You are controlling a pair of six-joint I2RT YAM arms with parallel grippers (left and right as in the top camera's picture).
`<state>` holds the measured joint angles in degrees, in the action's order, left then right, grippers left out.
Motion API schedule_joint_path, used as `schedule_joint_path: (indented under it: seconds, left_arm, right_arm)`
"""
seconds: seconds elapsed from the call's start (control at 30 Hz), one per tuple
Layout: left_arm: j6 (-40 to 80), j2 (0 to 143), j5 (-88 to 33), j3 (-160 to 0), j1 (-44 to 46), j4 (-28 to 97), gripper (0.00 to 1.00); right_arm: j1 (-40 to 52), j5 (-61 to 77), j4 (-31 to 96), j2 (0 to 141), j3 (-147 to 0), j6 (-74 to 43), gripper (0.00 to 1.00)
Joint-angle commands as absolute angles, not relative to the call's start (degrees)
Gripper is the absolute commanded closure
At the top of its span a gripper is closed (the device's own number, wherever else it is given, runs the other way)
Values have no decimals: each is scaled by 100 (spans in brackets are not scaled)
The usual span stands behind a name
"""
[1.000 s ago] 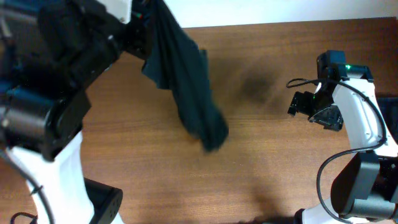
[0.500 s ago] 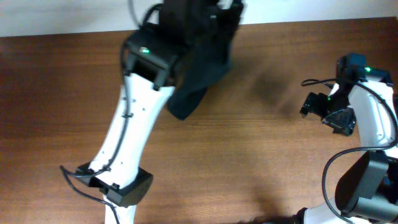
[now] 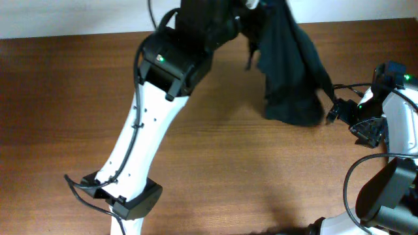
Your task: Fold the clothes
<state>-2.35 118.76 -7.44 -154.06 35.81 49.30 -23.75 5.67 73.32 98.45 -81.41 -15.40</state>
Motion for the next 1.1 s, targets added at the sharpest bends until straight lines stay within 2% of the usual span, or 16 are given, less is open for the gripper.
schedule_joint_path:
  seconds: [0.0, 0.07, 0.2, 0.23, 0.27, 0.47, 0.73, 0.77, 0.8, 1.07]
  left_arm:
    - [-355, 11799, 486, -15360, 3293, 5398, 100]
    - [-353, 11843, 952, -15220, 3116, 5745, 100]
    - [-349, 11990, 1144, -14787, 2716, 6233, 99]
    - [-349, 12049, 1144, -14643, 2593, 6348, 92]
    - [-346, 12110, 1144, -14534, 2504, 6418, 91]
    - [-99, 12285, 1146, -13791, 2051, 6576, 90]
    - [-32, 12285, 1140, -13146, 1658, 6692, 90]
    - [117, 12285, 1133, -13141, 1632, 6737, 95]
    - [202, 12276, 1063, -13146, 1634, 6748, 100]
    - [198, 12125, -1282, -13666, 2119, 6195, 100]
  right_arm:
    - [-2359, 650, 7358, 9776, -8193, -1476, 1]
    - [-2359, 690, 7356, 9776, -8193, -1476, 1]
    - [-2359, 711, 7380, 9776, -8193, -1459, 1]
    - [-2357, 740, 7393, 9776, -8193, -1385, 1]
    - [-2357, 760, 7404, 9776, -8193, -1374, 1]
    - [-2357, 836, 7419, 9776, -8193, -1365, 1]
    - [-1999, 1437, 7439, 9776, -8193, -591, 1]
    - [-1940, 1439, 7426, 9776, -8193, -572, 0]
    - [-1879, 1441, 7413, 9776, -8193, -545, 1]
    - [-1730, 1275, 7310, 9776, -8193, -515, 1]
